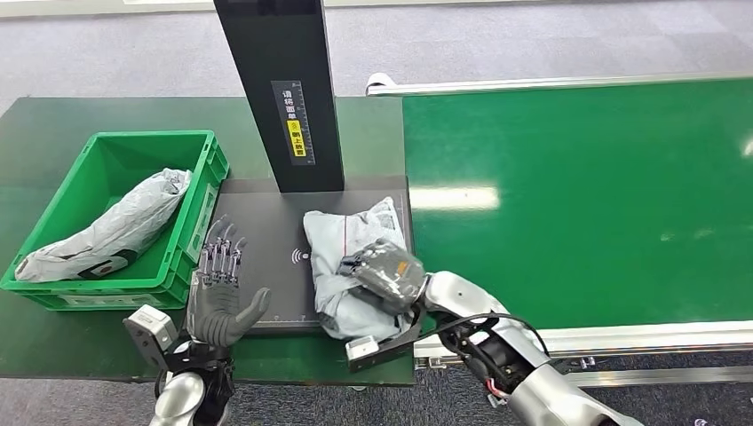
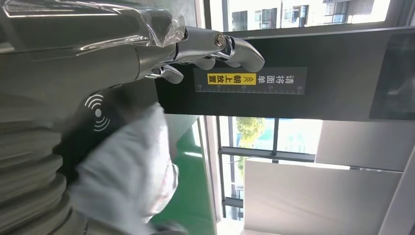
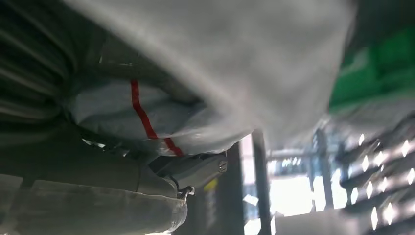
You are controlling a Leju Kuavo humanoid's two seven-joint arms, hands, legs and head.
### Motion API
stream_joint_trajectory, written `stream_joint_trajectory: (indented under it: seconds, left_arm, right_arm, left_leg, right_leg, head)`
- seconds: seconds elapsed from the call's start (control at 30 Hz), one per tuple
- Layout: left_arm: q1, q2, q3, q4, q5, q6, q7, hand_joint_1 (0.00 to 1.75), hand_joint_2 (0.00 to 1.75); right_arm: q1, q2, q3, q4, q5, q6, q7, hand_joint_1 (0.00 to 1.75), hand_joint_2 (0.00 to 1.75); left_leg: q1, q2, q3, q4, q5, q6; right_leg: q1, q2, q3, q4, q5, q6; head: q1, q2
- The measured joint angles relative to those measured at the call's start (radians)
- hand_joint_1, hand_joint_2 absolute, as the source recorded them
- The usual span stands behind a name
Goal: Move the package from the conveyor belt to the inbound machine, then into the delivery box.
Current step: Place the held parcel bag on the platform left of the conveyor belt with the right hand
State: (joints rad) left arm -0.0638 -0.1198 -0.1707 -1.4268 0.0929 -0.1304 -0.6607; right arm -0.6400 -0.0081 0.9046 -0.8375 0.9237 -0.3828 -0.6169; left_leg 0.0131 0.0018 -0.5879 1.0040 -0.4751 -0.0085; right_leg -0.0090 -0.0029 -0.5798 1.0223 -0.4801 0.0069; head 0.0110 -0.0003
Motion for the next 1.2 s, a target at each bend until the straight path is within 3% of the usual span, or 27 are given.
stream_joint_trajectory:
  seconds: [0.13, 0.27, 0.43, 0.6, 0.9, 1.03, 1.2]
  left_arm:
    - [-0.014, 0.000, 0.000, 0.009, 0.001, -0.002, 0.000, 0.00, 1.75]
    - [-0.027, 0.000, -0.001, 0.020, 0.001, -0.002, 0.000, 0.00, 1.75]
    - [-0.024, 0.000, -0.001, 0.027, 0.001, -0.003, 0.002, 0.00, 1.75]
    - [-0.005, 0.000, 0.000, 0.027, -0.007, -0.010, 0.006, 0.00, 1.75]
    - [0.031, 0.001, 0.001, 0.021, -0.039, -0.008, 0.006, 0.00, 1.75]
    - [0.033, 0.002, 0.000, 0.016, -0.073, -0.004, 0.018, 0.00, 1.75]
    - [0.033, 0.002, 0.000, 0.016, -0.084, -0.003, 0.023, 0.00, 1.75]
  right_arm:
    - [-0.019, 0.042, 0.082, 0.096, -0.014, 0.026, 0.010, 1.75, 1.75]
    - [-0.032, 0.072, 0.116, 0.170, -0.053, 0.024, 0.022, 0.02, 1.75]
    - [-0.027, 0.082, 0.088, 0.217, -0.256, 0.082, -0.018, 0.00, 1.75]
    - [0.075, 0.035, -0.082, 0.114, -0.562, 0.203, -0.068, 0.00, 1.75]
    - [0.299, -0.037, -0.410, -0.180, -0.731, 0.230, -0.038, 0.00, 1.75]
    - [0.355, -0.041, -0.510, -0.257, -0.832, 0.294, -0.039, 0.00, 1.75]
    - [0.389, -0.040, -0.581, -0.309, -0.860, 0.314, -0.040, 0.00, 1.75]
  left_leg:
    - [0.000, 0.000, 0.000, 0.000, 0.000, 0.000]
    - [0.000, 0.000, 0.001, 0.000, 0.000, 0.000]
    - [0.000, 0.000, 0.002, 0.000, 0.000, 0.000]
    - [0.000, -0.001, 0.001, 0.000, 0.000, 0.000]
    - [-0.001, 0.000, 0.000, 0.000, -0.001, 0.000]
    - [0.000, 0.000, 0.001, 0.000, -0.001, 0.000]
    - [-0.001, 0.000, 0.001, 0.000, -0.001, 0.000]
  right_leg:
    - [0.000, 0.000, 0.000, 0.000, 0.000, 0.000]
    - [0.000, 0.000, 0.001, 0.000, 0.000, 0.000]
    - [0.000, 0.000, 0.001, 0.000, 0.000, 0.000]
    - [-0.001, -0.001, 0.001, 0.000, 0.000, 0.000]
    - [-0.001, 0.000, 0.001, -0.001, 0.000, 0.000]
    - [-0.001, 0.000, 0.001, -0.001, 0.000, 0.000]
    - [-0.001, 0.000, 0.001, -0.001, 0.000, 0.000]
  head:
    - [0.000, 0.000]
    - [0.000, 0.000]
    - [0.000, 0.000]
    - [0.000, 0.000]
    - [0.000, 0.000]
    - [0.000, 0.000]
    - [0.000, 0.000]
